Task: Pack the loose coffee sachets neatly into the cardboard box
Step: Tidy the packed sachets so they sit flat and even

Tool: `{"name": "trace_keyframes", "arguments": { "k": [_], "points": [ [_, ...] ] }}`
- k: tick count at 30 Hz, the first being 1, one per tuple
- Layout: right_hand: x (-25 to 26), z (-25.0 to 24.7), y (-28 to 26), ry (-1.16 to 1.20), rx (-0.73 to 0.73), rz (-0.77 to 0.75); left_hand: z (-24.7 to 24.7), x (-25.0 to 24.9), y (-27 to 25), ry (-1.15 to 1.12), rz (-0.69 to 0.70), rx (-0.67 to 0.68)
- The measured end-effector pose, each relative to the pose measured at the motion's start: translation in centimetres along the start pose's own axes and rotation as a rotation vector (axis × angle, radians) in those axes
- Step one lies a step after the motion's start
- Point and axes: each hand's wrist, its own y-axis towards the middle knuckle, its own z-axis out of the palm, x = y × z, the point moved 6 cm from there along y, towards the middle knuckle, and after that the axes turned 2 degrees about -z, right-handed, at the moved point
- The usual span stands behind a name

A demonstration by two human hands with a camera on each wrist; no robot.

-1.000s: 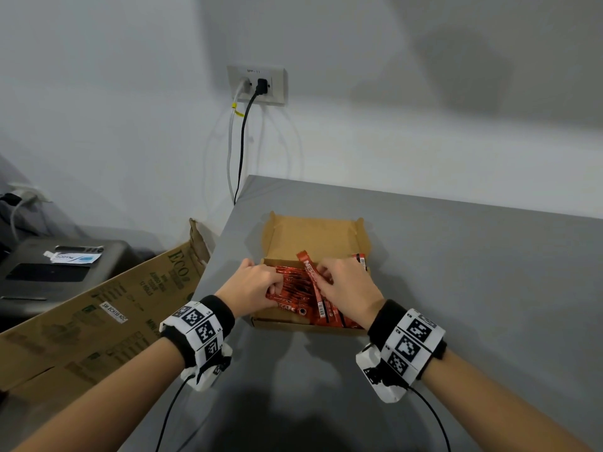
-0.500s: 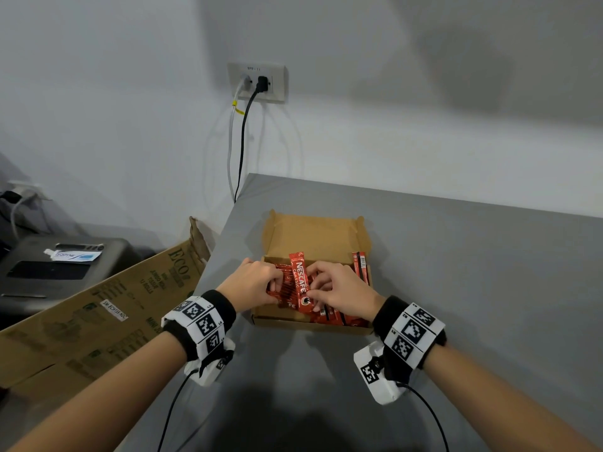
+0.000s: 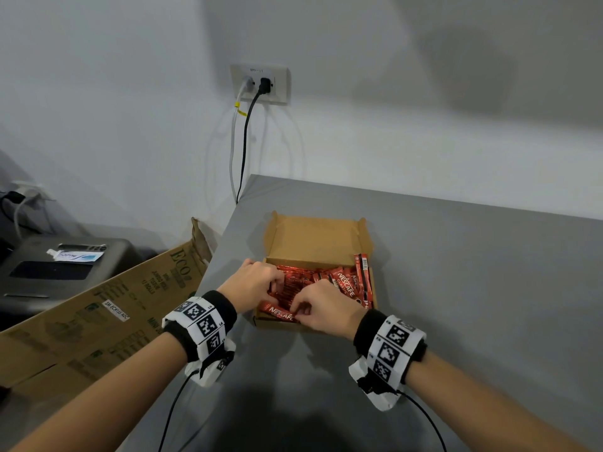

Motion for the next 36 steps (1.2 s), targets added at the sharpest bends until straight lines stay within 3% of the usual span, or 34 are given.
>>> {"name": "trace_keyframes", "arguments": {
  "k": [4,8,16,21,28,36],
  "points": [
    [0.8,0.5,0.6,-0.301,0.038,0.056,-0.1,0.0,0.1,-0.003,-0.018,0.003],
    [1.7,0.4,1.3,-0.412,0.091,0.096,-0.3,-0.1,0.2,0.011,-0.024,0.028],
    [2.0,0.4,1.8,-0.448,0.116,0.114,-0.1,-0.5,0.1,0.051,-0.011,0.095],
    [1.7,0.4,1.5,-0.403,0.110,0.097,0.5,-0.5,0.1,0.119,-0.005,0.039],
    [1.7,0.0,1.1,-0.567,0.144,0.099,0.2,-0.5,-0.1,0.061,0.007,0.025],
    [1.1,0.2,0.9,-0.565,0.128,0.188,0.1,-0.4,-0.2,0.053,0.016,0.016]
  ]
}}
